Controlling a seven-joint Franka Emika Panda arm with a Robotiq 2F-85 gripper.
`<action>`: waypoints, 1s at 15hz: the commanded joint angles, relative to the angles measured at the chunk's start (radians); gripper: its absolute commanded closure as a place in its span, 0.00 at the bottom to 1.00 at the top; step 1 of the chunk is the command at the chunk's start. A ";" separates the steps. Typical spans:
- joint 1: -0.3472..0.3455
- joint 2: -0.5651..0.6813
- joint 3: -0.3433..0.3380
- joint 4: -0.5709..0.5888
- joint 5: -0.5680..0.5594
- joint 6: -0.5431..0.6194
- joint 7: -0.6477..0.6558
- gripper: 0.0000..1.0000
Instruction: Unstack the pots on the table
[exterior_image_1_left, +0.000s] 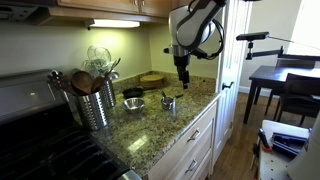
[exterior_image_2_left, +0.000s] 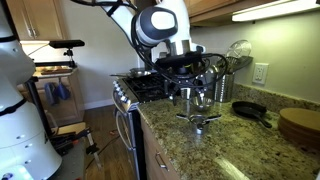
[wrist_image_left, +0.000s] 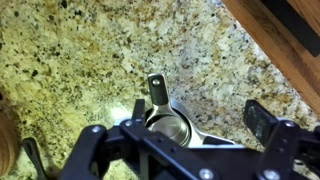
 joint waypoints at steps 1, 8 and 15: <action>-0.003 0.111 0.004 0.068 0.040 0.025 -0.095 0.00; -0.018 0.265 0.013 0.170 0.010 0.042 -0.108 0.00; -0.030 0.375 0.004 0.238 -0.022 0.048 -0.088 0.25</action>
